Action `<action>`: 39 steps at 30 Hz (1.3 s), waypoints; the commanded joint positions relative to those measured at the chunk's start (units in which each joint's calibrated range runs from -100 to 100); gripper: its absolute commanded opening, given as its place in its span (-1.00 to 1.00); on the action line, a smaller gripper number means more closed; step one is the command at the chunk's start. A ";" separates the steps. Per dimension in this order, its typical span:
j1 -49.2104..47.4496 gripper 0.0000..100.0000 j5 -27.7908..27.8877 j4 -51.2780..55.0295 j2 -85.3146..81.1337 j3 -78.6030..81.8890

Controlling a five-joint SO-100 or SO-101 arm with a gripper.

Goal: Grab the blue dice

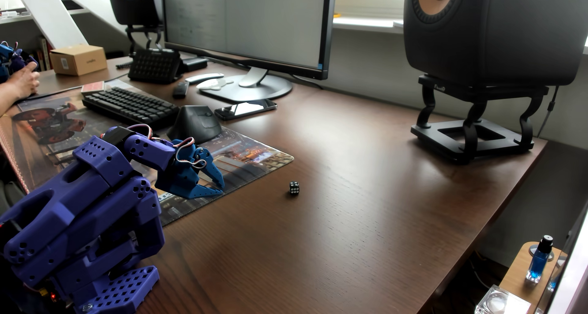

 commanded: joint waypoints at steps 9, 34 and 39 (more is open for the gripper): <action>0.42 -0.96 -0.12 0.30 -0.75 -12.24; -1.54 -0.83 6.35 33.99 67.23 -105.28; -2.03 -0.82 7.66 32.96 80.87 -107.63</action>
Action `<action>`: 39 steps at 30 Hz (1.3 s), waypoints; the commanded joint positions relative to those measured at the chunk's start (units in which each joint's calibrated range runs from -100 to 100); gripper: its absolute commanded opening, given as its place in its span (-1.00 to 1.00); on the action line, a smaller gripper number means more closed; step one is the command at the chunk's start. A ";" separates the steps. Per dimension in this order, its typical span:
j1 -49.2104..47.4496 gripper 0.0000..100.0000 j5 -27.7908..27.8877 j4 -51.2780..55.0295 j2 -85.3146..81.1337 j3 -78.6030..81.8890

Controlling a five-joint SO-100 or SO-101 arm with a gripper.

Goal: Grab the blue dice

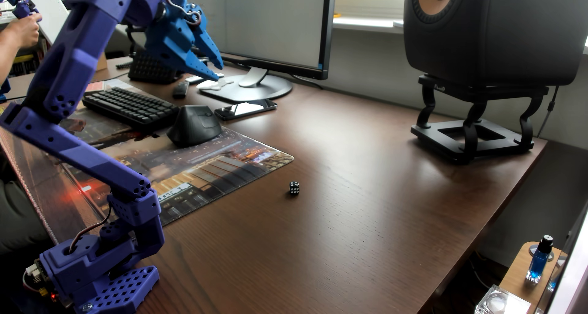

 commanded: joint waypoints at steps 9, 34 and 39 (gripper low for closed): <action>-2.13 -0.72 4.23 0.90 29.39 -8.05; 15.14 -0.54 9.70 1.50 66.14 -40.15; 16.45 -0.54 10.91 1.16 66.06 -32.46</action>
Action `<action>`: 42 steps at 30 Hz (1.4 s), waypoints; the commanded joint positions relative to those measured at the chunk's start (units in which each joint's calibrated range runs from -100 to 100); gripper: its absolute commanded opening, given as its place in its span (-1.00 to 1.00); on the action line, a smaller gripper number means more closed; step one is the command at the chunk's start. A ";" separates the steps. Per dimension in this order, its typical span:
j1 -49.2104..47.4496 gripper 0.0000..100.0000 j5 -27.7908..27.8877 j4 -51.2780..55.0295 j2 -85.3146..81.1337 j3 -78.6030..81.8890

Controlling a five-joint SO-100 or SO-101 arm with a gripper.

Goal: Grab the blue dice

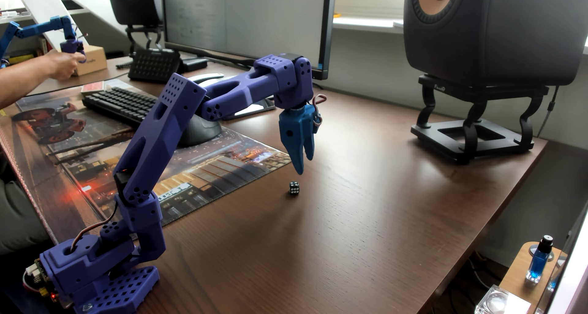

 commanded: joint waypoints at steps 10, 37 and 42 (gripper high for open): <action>-3.98 -0.54 -0.45 0.90 -2.75 6.50; -4.72 -0.54 1.44 0.90 5.20 -7.06; -3.16 -0.54 2.34 0.99 7.88 -9.23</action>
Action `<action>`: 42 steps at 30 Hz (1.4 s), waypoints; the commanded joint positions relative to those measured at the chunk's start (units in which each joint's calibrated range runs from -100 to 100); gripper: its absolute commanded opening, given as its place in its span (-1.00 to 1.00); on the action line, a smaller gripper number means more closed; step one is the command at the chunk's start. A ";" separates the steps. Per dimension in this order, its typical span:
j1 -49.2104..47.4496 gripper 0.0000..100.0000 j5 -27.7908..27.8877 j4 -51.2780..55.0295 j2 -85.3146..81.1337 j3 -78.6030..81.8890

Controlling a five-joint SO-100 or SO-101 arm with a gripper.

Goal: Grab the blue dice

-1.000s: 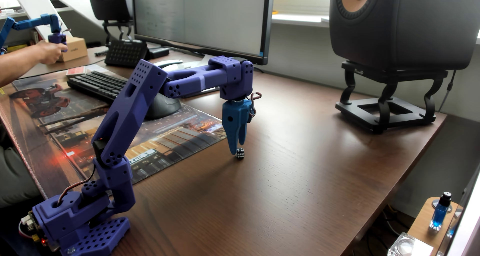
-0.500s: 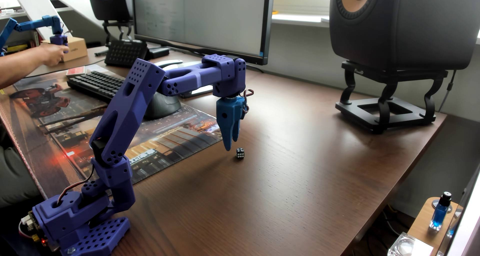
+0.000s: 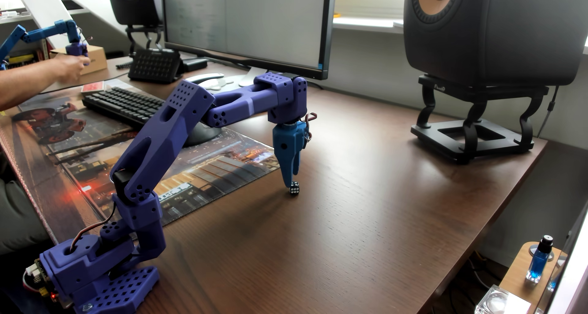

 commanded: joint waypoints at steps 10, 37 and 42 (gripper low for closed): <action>3.43 -0.54 1.50 0.90 -0.06 -5.28; -0.74 -0.54 -0.55 1.33 1.28 -5.37; 0.57 -0.54 -0.34 0.81 1.28 -5.47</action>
